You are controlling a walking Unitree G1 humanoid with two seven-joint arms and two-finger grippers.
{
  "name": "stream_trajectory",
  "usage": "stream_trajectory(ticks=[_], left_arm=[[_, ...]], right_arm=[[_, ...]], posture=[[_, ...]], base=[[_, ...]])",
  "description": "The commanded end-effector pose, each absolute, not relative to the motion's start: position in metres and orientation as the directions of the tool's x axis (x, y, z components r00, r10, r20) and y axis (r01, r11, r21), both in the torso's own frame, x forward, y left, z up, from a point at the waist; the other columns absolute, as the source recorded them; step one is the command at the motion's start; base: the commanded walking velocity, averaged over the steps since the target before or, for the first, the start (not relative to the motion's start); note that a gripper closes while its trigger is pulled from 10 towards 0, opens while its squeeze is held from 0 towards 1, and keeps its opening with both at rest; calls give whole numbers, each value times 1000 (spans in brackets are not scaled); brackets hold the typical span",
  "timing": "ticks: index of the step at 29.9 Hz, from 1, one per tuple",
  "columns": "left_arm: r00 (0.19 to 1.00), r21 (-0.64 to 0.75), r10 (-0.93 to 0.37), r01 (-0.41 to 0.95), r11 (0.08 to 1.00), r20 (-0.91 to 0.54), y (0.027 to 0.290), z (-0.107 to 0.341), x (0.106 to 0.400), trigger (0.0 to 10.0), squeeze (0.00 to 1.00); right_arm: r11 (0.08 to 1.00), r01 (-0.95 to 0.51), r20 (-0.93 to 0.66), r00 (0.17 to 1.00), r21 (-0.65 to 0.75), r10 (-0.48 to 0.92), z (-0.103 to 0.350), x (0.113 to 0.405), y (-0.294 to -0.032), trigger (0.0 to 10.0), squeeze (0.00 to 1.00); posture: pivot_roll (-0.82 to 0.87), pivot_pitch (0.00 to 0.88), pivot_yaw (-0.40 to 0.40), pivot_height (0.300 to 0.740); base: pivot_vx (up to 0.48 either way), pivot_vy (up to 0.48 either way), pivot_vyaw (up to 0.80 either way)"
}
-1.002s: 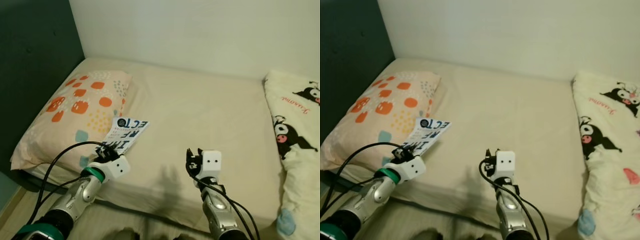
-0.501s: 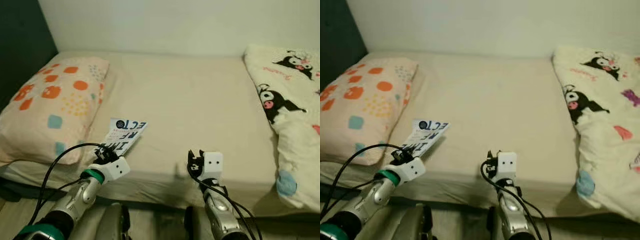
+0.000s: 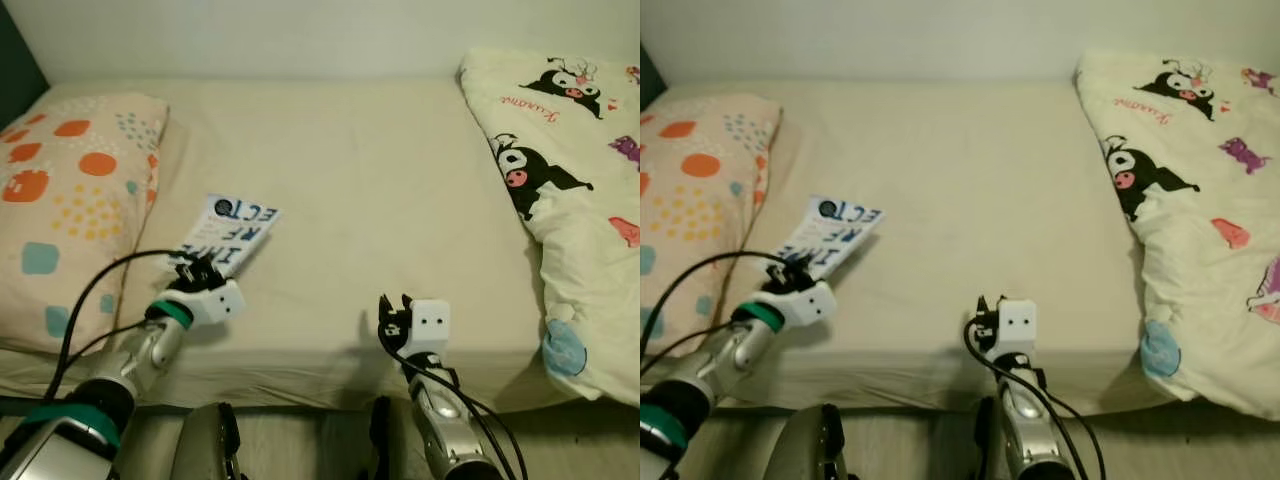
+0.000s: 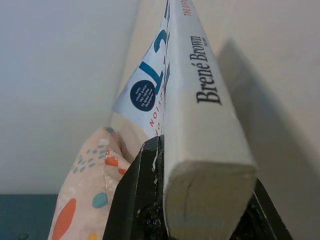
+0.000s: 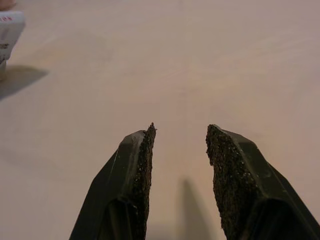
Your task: Clean up the room
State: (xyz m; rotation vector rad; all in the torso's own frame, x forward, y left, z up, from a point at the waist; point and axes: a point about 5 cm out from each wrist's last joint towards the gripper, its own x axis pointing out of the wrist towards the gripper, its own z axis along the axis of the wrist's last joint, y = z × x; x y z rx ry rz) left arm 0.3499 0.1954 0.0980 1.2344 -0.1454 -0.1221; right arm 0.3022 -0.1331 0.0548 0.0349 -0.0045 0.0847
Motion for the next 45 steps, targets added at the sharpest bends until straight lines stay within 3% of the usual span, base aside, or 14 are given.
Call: stream_trajectory(ticks=[1, 4, 6, 7, 11, 18, 24, 32, 38, 42, 45], left_arm=[[991, 958, -129, 18, 288, 20, 206, 96, 350, 10000, 0], [999, 952, -49, 38, 304, -25, 214, 95, 353, 10000, 0], [994, 916, 5, 97, 390, -107, 211, 84, 351, 10000, 0], [994, 916, 5, 97, 390, -107, 211, 84, 351, 10000, 0], [952, 774, 66, 200, 601, -298, 200, 58, 343, 10000, 0], [944, 747, 27, 243, 618, -330, 192, 51, 340, 10000, 0], [903, 735, 120, 253, 629, -413, 208, 39, 331, 10000, 0], [858, 637, 127, 262, 725, -497, 201, 20, 317, 10000, 0], [842, 639, 185, 224, 736, -507, 202, 11, 309, 10000, 0], [819, 616, 299, 82, 783, -489, 213, 12, 308, 10000, 0], [793, 628, 344, 61, 776, -502, 221, 12, 306, 10000, 0]], right_arm=[[996, -83, -13, 996, 37, 83, 51, 298, -134, 10000, 0], [997, -67, 10, 998, 31, 66, 56, 298, -140, 10000, 0], [999, -49, 15, 999, 20, 48, 56, 295, -146, 10000, 0], [999, -49, 15, 999, 20, 48, 56, 295, -146, 10000, 0], [999, -40, 11, 999, 12, 40, 55, 293, -149, 10000, 0], [998, -63, 25, 998, 0, 63, 60, 295, -145, 10000, 0], [998, -68, 30, 997, -6, 69, 63, 296, -144, 10000, 0], [997, -72, 19, 997, -11, 72, 62, 294, -145, 10000, 0], [997, -78, 18, 997, -8, 78, 63, 294, -141, 10000, 0], [996, -86, 13, 996, -6, 86, 62, 294, -139, 10000, 0], [996, -90, 7, 996, -7, 90, 61, 294, -139, 10000, 0]], posture=[[-20, 74, 52, 570], [-43, 85, 62, 570], [-55, 92, 64, 570], [-55, 92, 64, 570], [-59, 96, 64, 570], [-64, 103, 53, 570], [-66, 107, 52, 570], [-56, 107, 46, 570], [-55, 106, 47, 570], [-47, 105, 43, 570], [-45, 103, 45, 570]], base=[[0, 0, 0], [0, 0, 0], [0, 0, 0], [0, 0, 0], [0, 0, 0], [0, 0, 0], [0, 0, 0], [0, 0, 0], [0, 0, 0], [0, 0, 0], [0, 0, 0]])
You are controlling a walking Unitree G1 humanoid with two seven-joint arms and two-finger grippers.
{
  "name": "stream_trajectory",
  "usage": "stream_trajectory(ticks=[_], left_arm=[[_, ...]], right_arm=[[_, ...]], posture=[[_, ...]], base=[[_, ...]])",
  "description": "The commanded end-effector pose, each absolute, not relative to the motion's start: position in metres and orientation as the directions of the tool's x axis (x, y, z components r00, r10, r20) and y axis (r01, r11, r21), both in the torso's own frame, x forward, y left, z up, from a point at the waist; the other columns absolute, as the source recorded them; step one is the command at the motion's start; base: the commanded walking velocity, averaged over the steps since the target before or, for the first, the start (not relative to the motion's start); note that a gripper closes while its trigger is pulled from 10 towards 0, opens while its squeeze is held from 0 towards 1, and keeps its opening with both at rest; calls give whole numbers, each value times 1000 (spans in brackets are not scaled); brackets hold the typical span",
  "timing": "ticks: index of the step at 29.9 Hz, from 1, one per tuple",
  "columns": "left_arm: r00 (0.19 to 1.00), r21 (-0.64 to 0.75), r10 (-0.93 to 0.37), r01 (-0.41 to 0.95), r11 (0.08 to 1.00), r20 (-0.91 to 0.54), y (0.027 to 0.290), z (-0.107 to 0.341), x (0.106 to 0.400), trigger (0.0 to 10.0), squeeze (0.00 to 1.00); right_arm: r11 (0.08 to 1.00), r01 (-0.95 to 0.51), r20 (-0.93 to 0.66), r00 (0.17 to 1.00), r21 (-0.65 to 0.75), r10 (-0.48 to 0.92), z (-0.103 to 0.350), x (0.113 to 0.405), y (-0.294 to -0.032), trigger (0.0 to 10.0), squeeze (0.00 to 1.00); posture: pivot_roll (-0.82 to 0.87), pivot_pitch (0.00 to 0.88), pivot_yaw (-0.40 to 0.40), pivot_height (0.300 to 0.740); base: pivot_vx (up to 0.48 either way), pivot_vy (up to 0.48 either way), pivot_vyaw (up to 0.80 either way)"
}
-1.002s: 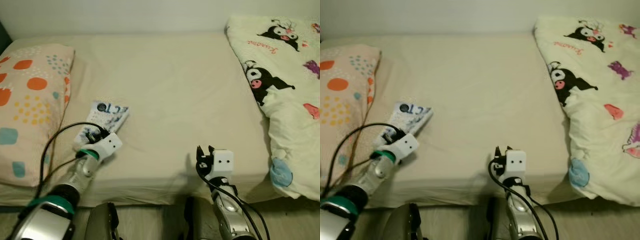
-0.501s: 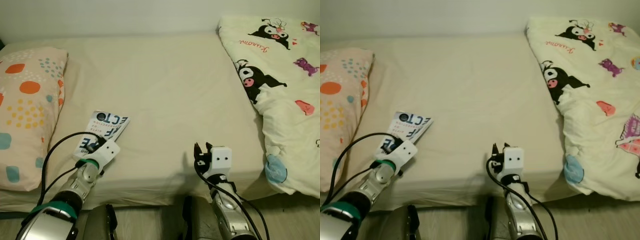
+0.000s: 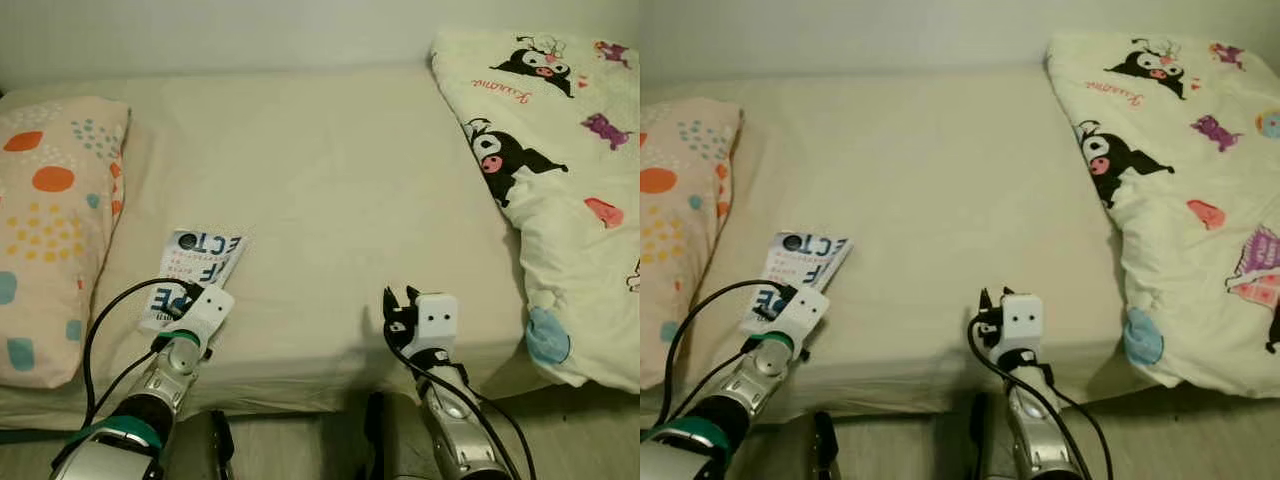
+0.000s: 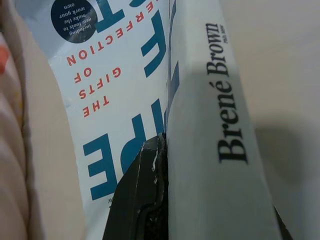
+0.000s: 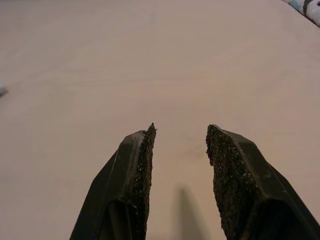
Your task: Clean up the room
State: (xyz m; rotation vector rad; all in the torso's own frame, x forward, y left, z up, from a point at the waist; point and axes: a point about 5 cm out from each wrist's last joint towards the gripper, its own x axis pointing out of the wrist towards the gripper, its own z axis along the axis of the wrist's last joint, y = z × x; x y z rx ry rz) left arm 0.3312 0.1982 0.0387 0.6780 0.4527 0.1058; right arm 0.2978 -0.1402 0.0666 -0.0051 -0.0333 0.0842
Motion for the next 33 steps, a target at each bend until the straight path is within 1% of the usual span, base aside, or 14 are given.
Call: stream_trajectory(ticks=[1, 5, 10, 11, 12, 14, 15, 25, 26, 27, 28, 30, 32, 33], left_arm=[[785, 630, 359, 51, 775, -505, 224, 11, 304, 10000, 0], [770, 641, 381, 46, 766, -511, 230, 9, 300, 10000, 0], [787, 659, 334, 119, 743, -518, 223, 2, 295, 10000, 0], [791, 662, 330, 122, 740, -514, 222, 2, 296, 10000, 67], [796, 667, 325, 128, 734, -511, 221, 3, 297, 10000, 443], [801, 673, 319, 136, 727, -507, 219, 3, 297, 10000, 443], [802, 673, 317, 137, 727, -506, 218, 3, 298, 10000, 1000], [826, 689, 297, 143, 711, -479, 213, 6, 301, 10000, 1000], [841, 706, 298, 133, 695, -452, 213, 9, 303, 10000, 0], [876, 728, 278, 113, 676, -394, 210, 16, 308, 10000, 0], [876, 728, 278, 113, 676, -394, 210, 16, 308, 10000, 0], [920, 751, 236, 88, 655, -314, 203, 27, 317, 10000, 0], [933, 755, 214, 85, 650, -289, 199, 32, 320, 10000, 0], [933, 719, 169, 122, 685, -318, 193, 32, 319, 10000, 0]], right_arm=[[996, -90, 5, 996, -7, 90, 61, 294, -138, 10000, 0], [996, -89, 5, 996, -7, 89, 61, 294, -138, 10000, 0], [996, -88, -2, 996, -5, 88, 59, 293, -138, 10000, 0], [996, -88, -3, 996, -5, 88, 59, 293, -138, 10000, 0], [996, -88, -3, 996, -5, 88, 59, 293, -137, 10000, 0], [996, -89, -4, 996, -5, 89, 59, 293, -137, 10000, 0], [996, -89, -3, 996, -4, 89, 60, 294, -137, 10000, 0], [996, -93, -4, 996, -5, 93, 60, 296, -136, 10000, 0], [996, -93, -4, 996, -5, 93, 60, 296, -136, 10000, 0], [996, -94, -4, 996, -5, 94, 60, 295, -136, 10000, 0], [996, -94, -4, 996, -5, 94, 60, 295, -136, 10000, 0], [995, -96, -5, 995, -5, 96, 60, 295, -135, 10000, 0], [995, -96, -5, 995, -5, 96, 60, 295, -135, 10000, 0], [996, -95, -4, 996, -4, 95, 60, 294, -135, 10000, 0]], posture=[[-45, 103, 45, 570], [-45, 103, 45, 570], [-43, 107, 49, 570], [-43, 107, 49, 570], [-43, 107, 49, 570], [-43, 107, 49, 570], [-43, 107, 49, 570], [-39, 107, 47, 570], [-29, 107, 44, 570], [-29, 108, 43, 570], [-29, 108, 43, 570], [-29, 108, 43, 570], [-29, 108, 43, 570], [-32, 108, 50, 570]], base=[[0, 0, 0], [0, 0, 0], [0, 0, 0], [0, 0, 0], [0, 0, 0], [0, 0, 0], [0, 0, 0], [0, 0, 0], [0, 0, 0], [0, 0, 0], [0, 0, 0], [0, 0, 0], [0, 0, 0], [0, 0, 0]])
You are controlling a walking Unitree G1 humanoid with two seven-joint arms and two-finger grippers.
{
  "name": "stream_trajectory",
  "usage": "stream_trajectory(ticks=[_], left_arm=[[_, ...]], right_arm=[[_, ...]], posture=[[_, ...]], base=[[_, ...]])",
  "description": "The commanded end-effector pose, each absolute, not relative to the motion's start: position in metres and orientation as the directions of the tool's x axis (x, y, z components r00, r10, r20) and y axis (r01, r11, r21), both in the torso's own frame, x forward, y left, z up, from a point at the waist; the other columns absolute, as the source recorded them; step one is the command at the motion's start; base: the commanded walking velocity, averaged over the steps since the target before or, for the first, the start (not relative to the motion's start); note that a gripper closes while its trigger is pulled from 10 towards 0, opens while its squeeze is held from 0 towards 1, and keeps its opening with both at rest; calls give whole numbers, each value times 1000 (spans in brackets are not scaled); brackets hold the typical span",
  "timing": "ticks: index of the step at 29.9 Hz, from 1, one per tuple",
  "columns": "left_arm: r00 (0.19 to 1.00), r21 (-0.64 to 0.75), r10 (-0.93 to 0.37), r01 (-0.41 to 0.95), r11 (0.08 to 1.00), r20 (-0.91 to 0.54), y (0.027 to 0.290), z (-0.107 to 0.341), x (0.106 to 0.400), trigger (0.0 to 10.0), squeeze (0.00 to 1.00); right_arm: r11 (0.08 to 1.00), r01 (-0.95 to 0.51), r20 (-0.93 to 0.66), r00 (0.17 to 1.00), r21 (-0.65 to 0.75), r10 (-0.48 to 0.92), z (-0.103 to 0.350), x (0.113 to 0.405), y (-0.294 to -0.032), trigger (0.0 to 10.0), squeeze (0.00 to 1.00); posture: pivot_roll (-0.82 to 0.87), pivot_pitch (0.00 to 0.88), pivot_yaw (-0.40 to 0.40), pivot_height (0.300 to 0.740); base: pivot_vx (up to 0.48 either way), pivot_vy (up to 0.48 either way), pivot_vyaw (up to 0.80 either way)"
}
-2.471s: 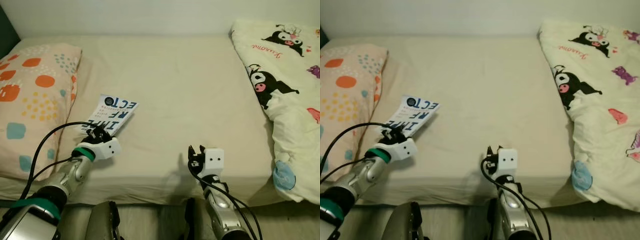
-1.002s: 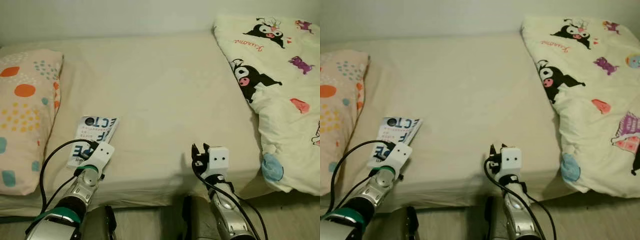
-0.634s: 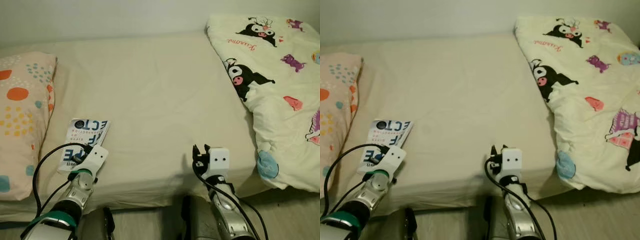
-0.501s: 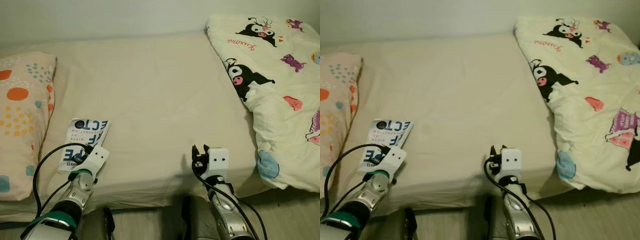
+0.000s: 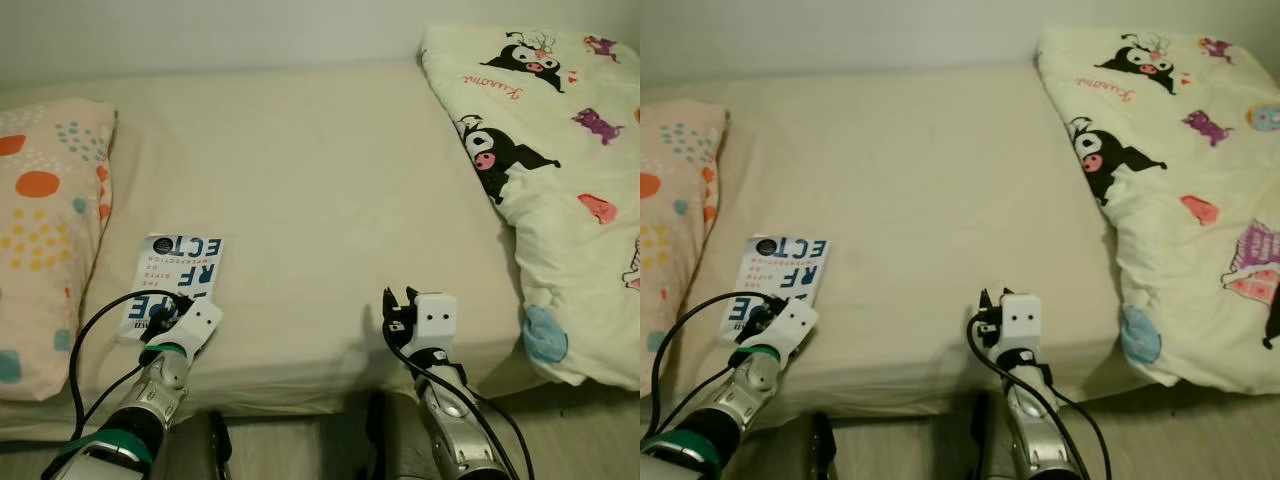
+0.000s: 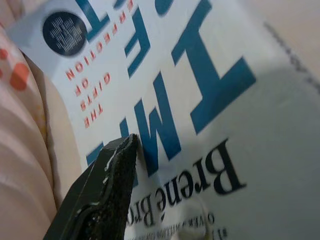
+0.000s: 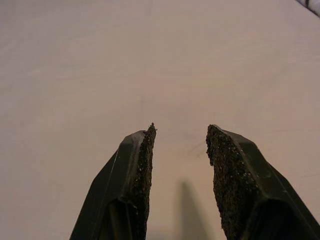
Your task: Clean up the room
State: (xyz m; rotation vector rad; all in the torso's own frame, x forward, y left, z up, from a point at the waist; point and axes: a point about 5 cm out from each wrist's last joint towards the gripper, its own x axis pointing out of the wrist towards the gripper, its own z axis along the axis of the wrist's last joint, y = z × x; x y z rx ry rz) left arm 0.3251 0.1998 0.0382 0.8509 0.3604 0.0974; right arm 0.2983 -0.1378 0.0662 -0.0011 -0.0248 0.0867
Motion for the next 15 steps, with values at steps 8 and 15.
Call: stream_trajectory(ticks=[8, 15], left_arm=[[875, 561, -95, 385, 733, -475, 172, 26, 285, 10000, 0], [828, 506, -323, 542, 671, -458, 158, 48, 239, 10000, 0]], right_arm=[[996, -85, -6, 996, -6, 85, 59, 293, -138, 10000, 0], [997, -81, -14, 997, -8, 81, 56, 291, -140, 10000, 0]], posture=[[-32, 109, 59, 570], [-11, 103, 54, 570]], base=[[0, 0, 0], [0, 0, 0]])
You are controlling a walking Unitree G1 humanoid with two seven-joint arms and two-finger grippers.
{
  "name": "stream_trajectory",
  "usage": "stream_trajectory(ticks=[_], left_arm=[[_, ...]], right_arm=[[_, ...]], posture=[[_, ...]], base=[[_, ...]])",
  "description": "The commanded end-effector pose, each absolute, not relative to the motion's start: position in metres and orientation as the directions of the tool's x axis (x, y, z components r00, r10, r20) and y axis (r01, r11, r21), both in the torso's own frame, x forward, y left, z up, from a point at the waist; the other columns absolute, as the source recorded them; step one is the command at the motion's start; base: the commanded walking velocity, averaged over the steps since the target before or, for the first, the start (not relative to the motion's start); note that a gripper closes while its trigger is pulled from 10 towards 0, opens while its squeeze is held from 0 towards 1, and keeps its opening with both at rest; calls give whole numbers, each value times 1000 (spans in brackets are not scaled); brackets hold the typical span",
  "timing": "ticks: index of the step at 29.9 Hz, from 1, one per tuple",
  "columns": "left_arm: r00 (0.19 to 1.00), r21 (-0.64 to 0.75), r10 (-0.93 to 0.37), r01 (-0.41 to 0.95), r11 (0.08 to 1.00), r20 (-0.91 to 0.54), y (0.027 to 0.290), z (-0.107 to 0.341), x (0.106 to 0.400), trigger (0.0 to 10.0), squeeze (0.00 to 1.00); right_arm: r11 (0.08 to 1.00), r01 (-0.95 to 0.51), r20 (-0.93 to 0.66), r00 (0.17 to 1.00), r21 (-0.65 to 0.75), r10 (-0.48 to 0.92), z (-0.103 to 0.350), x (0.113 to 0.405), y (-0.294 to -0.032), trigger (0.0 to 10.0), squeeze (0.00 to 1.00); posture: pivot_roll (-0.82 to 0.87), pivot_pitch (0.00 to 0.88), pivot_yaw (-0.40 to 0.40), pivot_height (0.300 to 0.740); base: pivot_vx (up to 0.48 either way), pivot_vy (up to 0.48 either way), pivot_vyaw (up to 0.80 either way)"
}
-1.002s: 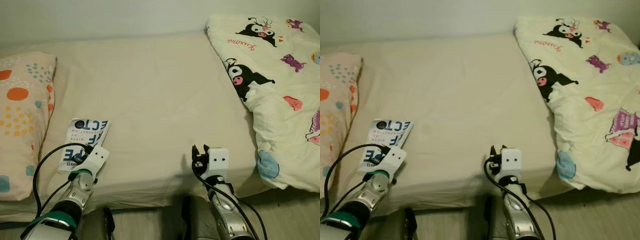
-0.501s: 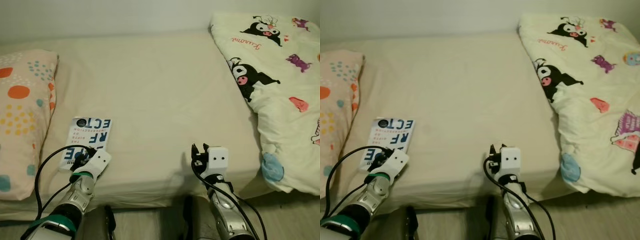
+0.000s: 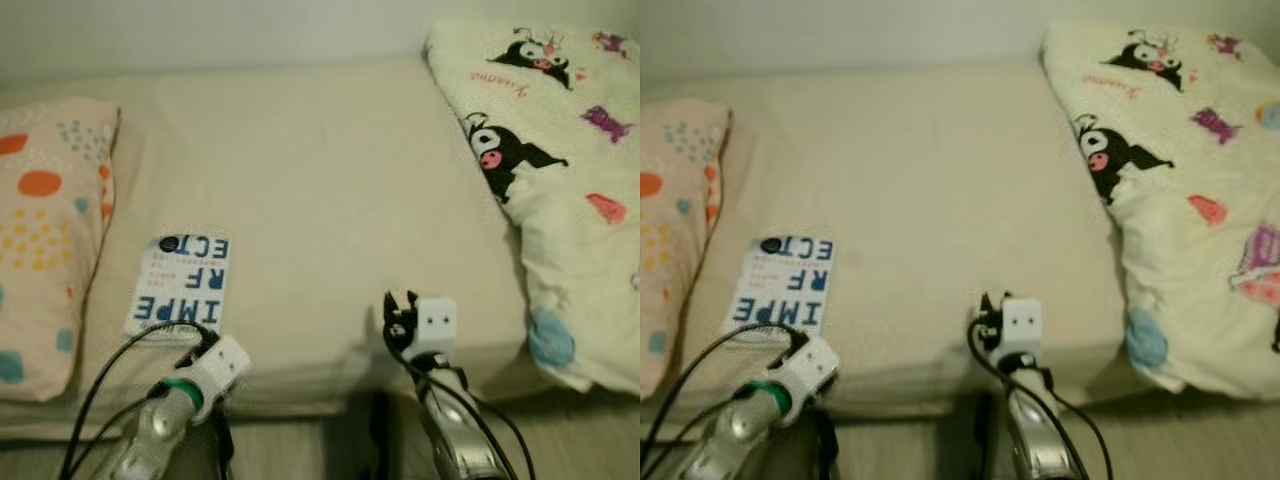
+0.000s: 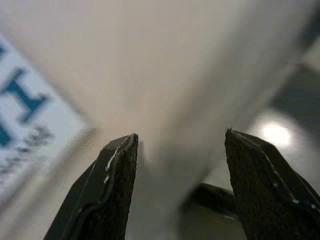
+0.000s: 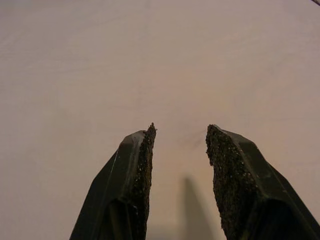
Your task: Clean up the room
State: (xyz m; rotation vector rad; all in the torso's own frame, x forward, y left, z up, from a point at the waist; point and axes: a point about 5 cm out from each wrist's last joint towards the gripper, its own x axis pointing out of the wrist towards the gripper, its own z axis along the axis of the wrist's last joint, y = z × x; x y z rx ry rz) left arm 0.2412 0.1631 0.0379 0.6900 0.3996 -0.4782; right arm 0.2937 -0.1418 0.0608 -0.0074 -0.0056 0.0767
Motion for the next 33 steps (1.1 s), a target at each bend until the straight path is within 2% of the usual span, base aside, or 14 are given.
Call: stream_trajectory(ticks=[1, 2, 3, 4, 5, 7, 11, 14, 15, 16, 17, 18, 24, 33], left_arm=[[881, 568, -345, 473, 673, -325, 153, 64, 248, 10000, 0], [881, 568, -345, 473, 673, -325, 153, 64, 248, 10000, 0], [942, 647, -326, 299, 701, -82, 146, 95, 265, 10000, 0], [945, 655, -327, 234, 718, 20, 142, 110, 272, 10000, 0], [945, 655, -327, 234, 718, 20, 142, 110, 272, 10000, 0], [929, 623, -336, 173, 763, 153, 131, 137, 281, 10000, 0], [931, 585, -319, 161, 795, 177, 127, 148, 285, 10000, 0], [957, 430, -242, 154, 889, 158, 127, 156, 304, 10000, 0], [957, 430, -242, 154, 889, 158, 127, 156, 304, 10000, 0], [964, 375, -222, 155, 914, 143, 128, 157, 308, 10000, 0], [972, 320, -195, 145, 936, 130, 133, 154, 312, 10000, 0], [979, 275, -164, 126, 953, 121, 140, 150, 316, 10000, 0], [989, 265, -118, 89, 960, 94, 164, 147, 330, 10000, 0], [995, 194, -80, 66, 979, 62, 166, 149, 344, 10000, 0]], right_arm=[[996, -87, -16, 996, -9, 87, 56, 292, -139, 10000, 0], [996, -87, -16, 996, -9, 87, 56, 292, -139, 10000, 0], [995, -101, -13, 995, -11, 101, 57, 294, -136, 10000, 0], [994, -106, -8, 994, -11, 106, 59, 295, -134, 10000, 0], [994, -106, -8, 994, -11, 106, 59, 295, -134, 10000, 0], [994, -111, 4, 994, -8, 111, 62, 298, -133, 10000, 0], [993, -114, 9, 993, -10, 114, 63, 299, -133, 10000, 0], [993, -122, 24, 992, -8, 122, 66, 299, -133, 10000, 0], [993, -122, 24, 992, -8, 122, 66, 299, -133, 10000, 0], [992, -124, 28, 992, -8, 124, 67, 298, -133, 10000, 0], [992, -126, 42, 991, -7, 126, 69, 297, -132, 10000, 0], [992, -129, 62, 990, -4, 129, 73, 297, -130, 10000, 0], [997, -76, 150, 986, 24, 72, 91, 294, -133, 10000, 0], [1000, -26, 118, 993, 16, 24, 80, 283, -147, 10000, 0]], posture=[[-6, 95, 49, 570], [-6, 95, 49, 570], [-7, 84, 46, 570], [-11, 73, 46, 570], [-11, 73, 46, 570], [-13, 56, 45, 570], [-16, 46, 45, 570], [-29, 34, 43, 570], [-29, 34, 43, 570], [-29, 34, 43, 570], [-102, 34, 61, 570], [-102, 34, 61, 570], [-187, 20, 125, 570], [-220, 30, 136, 570]], base=[[0, 0, 0], [0, 0, 0], [0, 0, 0], [0, 0, 0], [0, 0, 0], [0, 0, 0], [0, 0, 0], [0, 0, 0], [0, 0, 0], [0, 0, 0], [0, 0, 0], [0, 0, 0], [0, 0, 0], [0, 0, 0]])
